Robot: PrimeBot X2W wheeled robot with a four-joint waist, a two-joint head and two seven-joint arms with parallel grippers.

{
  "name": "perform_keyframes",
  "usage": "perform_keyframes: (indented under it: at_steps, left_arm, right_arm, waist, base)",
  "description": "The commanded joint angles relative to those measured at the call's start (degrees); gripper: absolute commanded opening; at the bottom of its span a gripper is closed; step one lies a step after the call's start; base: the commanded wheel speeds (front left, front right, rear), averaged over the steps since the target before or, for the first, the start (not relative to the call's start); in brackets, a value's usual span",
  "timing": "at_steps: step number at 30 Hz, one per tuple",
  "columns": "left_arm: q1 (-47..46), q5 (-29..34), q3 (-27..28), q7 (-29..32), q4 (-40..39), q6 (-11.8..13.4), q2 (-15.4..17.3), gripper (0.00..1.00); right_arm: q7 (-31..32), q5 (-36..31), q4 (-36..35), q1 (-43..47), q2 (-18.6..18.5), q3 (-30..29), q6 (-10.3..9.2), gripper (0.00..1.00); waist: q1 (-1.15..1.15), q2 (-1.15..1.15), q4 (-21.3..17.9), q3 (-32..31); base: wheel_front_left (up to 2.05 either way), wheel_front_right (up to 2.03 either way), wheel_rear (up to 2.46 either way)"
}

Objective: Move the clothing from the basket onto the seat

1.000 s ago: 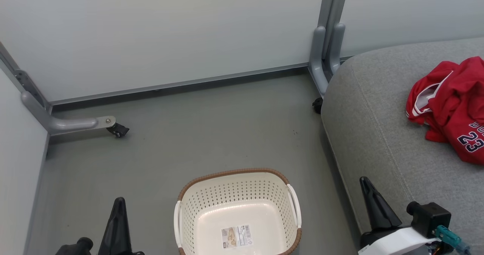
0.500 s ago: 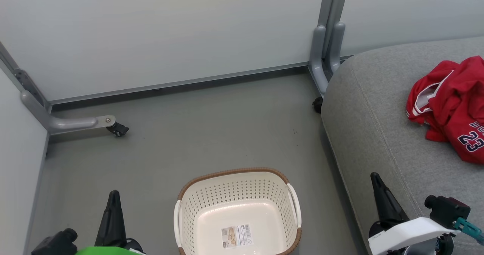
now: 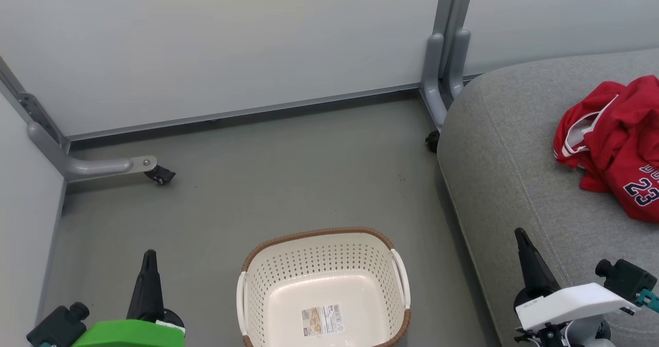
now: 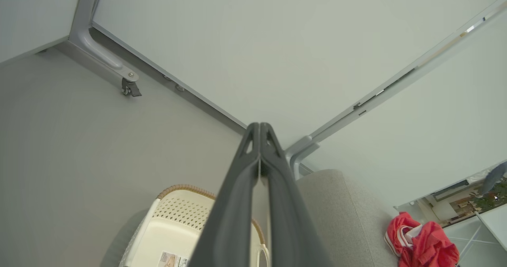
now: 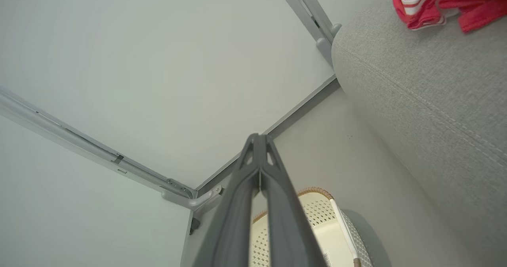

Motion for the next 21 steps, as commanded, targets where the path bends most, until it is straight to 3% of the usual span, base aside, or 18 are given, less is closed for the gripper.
perform_keyframes:
  at_steps: [1, 21]
  left_arm:
    - [-1.8, -2.1, 0.4, 0.4, -0.3, -0.5, 0.5, 0.00]
    - [-4.7, -15.3, 1.6, 3.7, 1.9, -1.2, 0.8, 0.00]
  right_arm:
    - [0.4, 2.0, -0.3, -1.5, -0.5, -0.4, -0.01, 0.00]
    - [3.7, 15.2, 1.3, -3.2, -0.5, -2.4, -0.02, 0.00]
  waist:
    - [0.00, 0.00, 0.0, 0.0]
    - [0.00, 0.00, 0.0, 0.2]
  base:
    - [0.00, 0.00, 0.00]
    - [0.00, 0.00, 0.00]
